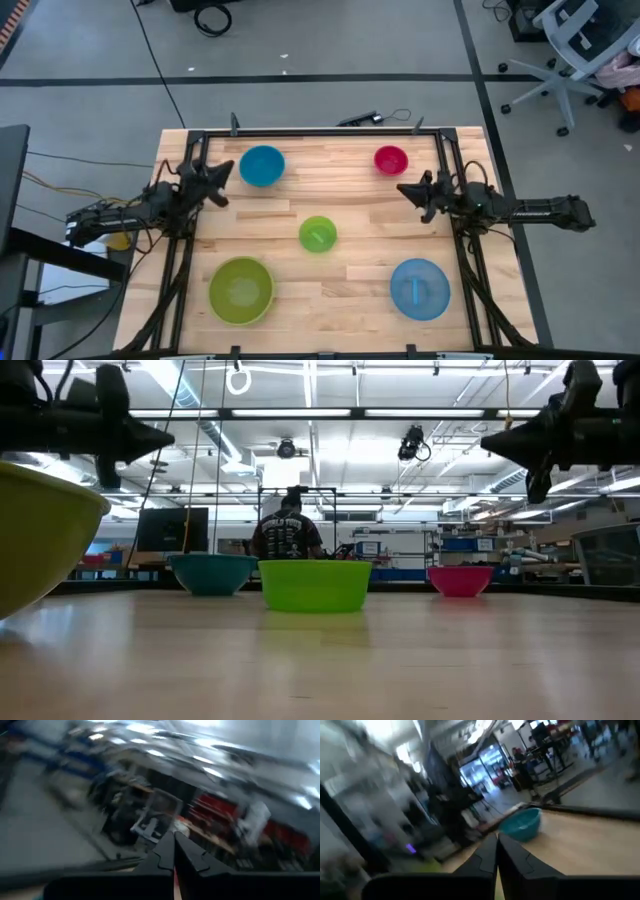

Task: Nest bowls inside each other
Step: Stack the light blue bowl on top of the green bowl

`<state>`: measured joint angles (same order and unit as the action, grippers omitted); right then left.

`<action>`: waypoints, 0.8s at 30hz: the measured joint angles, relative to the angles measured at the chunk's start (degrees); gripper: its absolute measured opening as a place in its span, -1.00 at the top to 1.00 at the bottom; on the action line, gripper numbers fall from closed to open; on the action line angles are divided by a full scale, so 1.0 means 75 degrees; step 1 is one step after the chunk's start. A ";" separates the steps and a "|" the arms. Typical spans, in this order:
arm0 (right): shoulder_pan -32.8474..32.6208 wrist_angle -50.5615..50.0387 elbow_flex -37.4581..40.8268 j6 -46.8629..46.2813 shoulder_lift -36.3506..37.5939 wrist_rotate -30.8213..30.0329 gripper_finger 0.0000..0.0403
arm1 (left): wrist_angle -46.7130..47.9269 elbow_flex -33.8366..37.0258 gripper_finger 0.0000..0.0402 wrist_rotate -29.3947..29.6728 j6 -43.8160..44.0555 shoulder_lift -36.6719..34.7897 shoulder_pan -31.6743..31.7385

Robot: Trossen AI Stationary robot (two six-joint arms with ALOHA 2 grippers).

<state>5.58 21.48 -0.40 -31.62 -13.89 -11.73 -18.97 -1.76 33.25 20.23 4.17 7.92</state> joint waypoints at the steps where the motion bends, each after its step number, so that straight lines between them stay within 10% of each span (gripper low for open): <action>1: -0.0001 0.0147 0.0000 -0.0291 0.0002 -0.0118 0.90 | 0.0082 0.0000 0.97 0.0208 0.0431 0.0002 0.0000; 10: 0.0188 0.0425 -0.0001 -0.1941 -0.0161 -0.1929 0.90 | 0.0102 -0.0009 0.97 0.0303 0.1867 0.0002 0.0000; 17: 0.0293 -0.3277 -0.1267 -0.3261 -0.1342 0.0349 0.90 | 0.0336 -0.0277 0.97 -0.1766 0.2474 0.0400 -0.0091; 24: -0.0258 -0.7497 -0.4015 -0.3069 -0.3652 0.1679 0.89 | 0.3982 -0.2508 0.96 -0.3054 0.2019 0.2013 -0.0328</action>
<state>3.65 -34.75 -30.52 -54.64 -41.28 0.87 10.89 -20.56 10.34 35.37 19.27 5.46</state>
